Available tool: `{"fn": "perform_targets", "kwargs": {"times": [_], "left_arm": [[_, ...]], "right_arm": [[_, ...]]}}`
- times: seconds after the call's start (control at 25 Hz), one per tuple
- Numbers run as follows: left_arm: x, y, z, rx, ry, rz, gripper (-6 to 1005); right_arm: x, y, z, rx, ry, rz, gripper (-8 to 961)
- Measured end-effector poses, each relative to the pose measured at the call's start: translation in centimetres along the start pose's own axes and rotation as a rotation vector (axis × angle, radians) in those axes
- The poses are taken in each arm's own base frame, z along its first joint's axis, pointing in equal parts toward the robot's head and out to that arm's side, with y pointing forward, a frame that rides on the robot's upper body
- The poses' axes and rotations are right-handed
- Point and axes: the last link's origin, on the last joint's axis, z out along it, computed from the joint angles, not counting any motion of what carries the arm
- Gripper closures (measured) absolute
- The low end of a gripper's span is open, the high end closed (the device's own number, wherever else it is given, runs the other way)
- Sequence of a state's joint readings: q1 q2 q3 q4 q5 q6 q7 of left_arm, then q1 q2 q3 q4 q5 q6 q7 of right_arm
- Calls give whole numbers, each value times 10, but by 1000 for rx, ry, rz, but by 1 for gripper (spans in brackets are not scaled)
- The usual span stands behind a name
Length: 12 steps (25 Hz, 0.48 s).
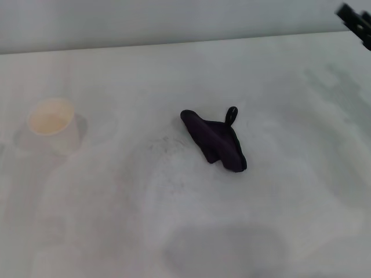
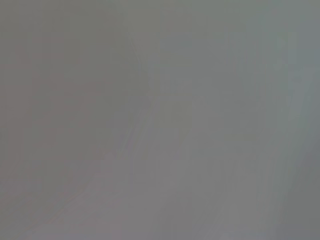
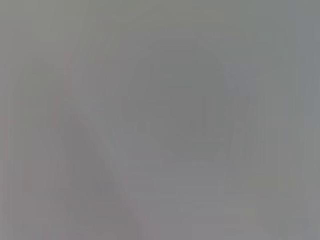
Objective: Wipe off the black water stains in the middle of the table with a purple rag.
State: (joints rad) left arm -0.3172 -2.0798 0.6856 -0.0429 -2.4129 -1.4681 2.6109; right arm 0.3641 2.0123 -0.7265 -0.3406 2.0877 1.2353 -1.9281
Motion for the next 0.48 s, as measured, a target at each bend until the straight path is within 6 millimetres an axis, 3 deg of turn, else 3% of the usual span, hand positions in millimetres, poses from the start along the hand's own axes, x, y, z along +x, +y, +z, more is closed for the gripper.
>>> {"fn": "perform_targets", "kwargs": {"times": [0.08, 0.24, 0.48], "left_arm": [[0, 1, 2, -5, 2, -1, 138], [1, 4, 8, -11, 8, -2, 138], [-2, 8, 23, -21, -18, 4, 137]], "right_arm": [[10, -12, -17, 94, -18, -150, 77], [25, -22, -29, 187, 1, -255, 80], [42, -31, -34, 279, 84, -345, 80]]}}
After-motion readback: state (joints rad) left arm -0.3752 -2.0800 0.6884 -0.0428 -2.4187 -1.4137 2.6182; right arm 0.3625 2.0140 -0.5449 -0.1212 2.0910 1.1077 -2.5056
